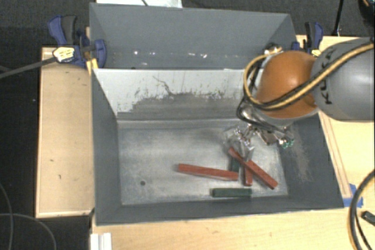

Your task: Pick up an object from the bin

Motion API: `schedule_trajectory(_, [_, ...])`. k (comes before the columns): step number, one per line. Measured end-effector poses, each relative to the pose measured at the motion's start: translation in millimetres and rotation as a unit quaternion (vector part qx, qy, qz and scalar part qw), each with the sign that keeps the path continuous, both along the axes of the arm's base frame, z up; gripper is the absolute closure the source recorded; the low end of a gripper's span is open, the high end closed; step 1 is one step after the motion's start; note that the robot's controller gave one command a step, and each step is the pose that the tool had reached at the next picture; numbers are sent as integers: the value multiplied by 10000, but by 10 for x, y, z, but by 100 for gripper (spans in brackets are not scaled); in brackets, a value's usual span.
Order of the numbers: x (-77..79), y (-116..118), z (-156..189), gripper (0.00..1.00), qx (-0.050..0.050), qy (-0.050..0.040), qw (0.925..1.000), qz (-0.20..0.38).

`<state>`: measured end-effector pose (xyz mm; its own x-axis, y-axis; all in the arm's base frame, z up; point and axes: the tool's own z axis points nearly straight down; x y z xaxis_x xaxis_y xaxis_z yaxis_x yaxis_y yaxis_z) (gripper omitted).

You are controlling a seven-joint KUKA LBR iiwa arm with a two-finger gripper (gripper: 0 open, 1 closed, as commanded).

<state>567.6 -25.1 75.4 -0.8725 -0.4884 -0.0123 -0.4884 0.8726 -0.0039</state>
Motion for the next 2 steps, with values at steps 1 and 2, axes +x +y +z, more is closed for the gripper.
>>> schedule_trajectory(1, [193,1,1737,100,-19,-2,9991,416])
schedule_trajectory(2, [174,1,1687,0,-10,46,9992,393])
